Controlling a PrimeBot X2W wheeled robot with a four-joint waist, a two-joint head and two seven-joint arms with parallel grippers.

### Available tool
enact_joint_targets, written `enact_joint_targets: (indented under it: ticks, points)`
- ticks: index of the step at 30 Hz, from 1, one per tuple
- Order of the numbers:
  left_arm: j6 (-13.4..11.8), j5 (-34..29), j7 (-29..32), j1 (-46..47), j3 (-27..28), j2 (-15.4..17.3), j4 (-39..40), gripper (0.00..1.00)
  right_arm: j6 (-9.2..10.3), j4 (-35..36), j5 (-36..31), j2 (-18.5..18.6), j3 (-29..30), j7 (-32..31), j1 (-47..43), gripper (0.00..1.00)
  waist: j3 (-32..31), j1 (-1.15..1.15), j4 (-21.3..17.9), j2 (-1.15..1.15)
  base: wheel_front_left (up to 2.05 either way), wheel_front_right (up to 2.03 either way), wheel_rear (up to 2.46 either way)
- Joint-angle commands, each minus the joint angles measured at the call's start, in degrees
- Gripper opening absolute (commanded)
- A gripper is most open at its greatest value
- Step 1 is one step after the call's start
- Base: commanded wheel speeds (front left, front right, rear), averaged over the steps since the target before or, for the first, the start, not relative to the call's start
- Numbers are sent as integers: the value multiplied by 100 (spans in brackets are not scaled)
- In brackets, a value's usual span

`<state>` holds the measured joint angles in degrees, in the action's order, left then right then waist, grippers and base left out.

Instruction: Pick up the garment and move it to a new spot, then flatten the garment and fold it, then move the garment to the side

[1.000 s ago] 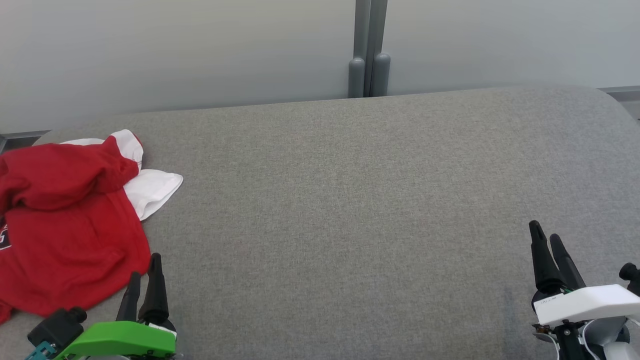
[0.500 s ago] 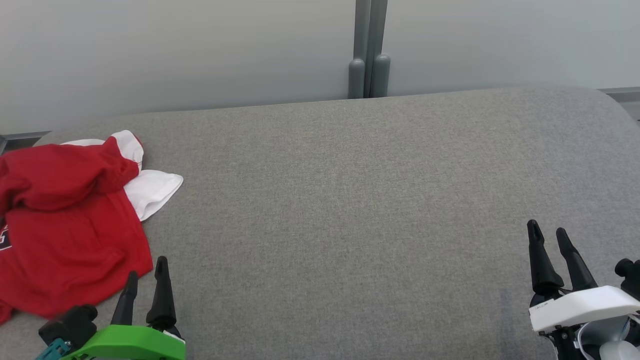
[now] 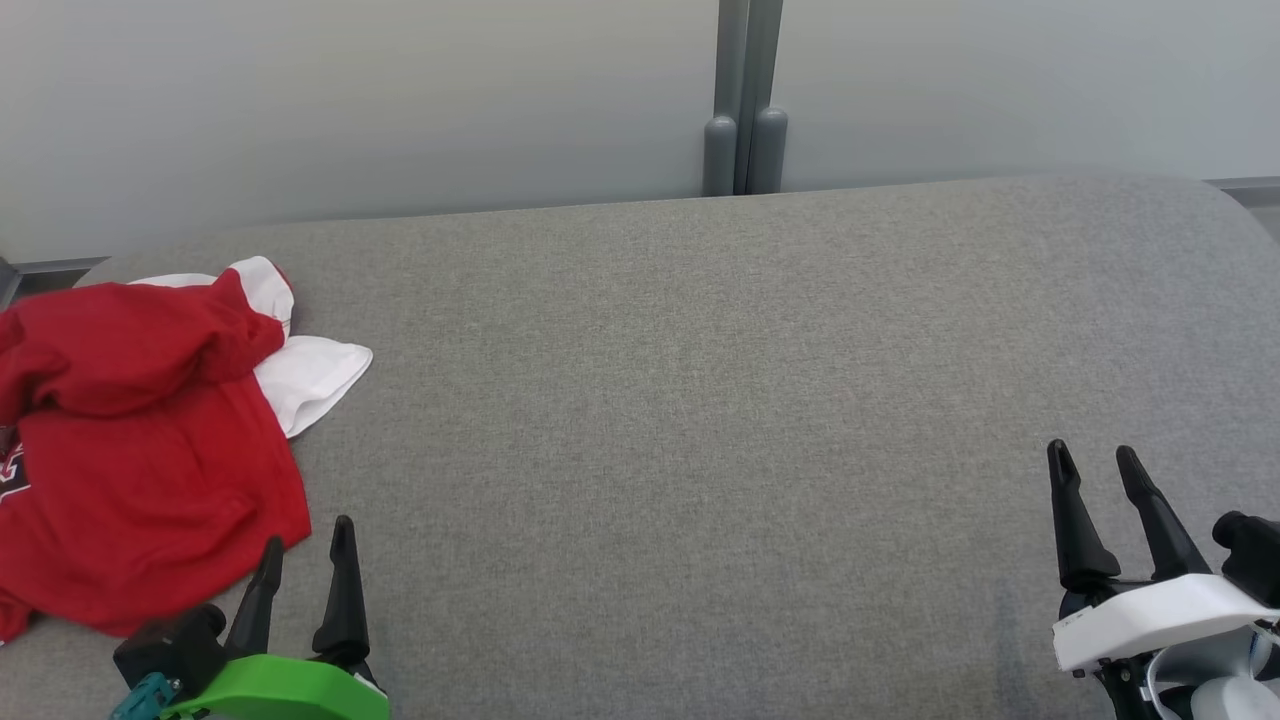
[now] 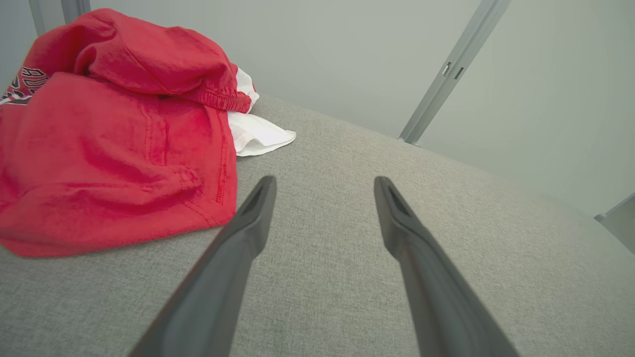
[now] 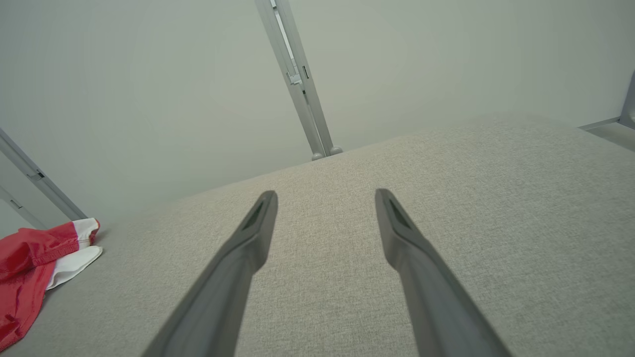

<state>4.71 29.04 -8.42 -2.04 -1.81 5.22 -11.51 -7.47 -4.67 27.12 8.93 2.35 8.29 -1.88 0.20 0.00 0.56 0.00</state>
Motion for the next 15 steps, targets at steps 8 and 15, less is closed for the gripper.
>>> enact_joint_targets:
  ticks: [8, 15]
  points:
    - [-19, -623, -173, -73, -60, 87, 37, 100, -2, 65, -625, 77, -43, 185, 24, 100, 3, 0, 55, 0, 0, 0, 0]
    - [-19, -941, -253, -93, -98, 80, 28, 100, -3, 53, -937, 103, -56, 265, -33, 100, -2, 0, 80, 0, 0, 0, 0]
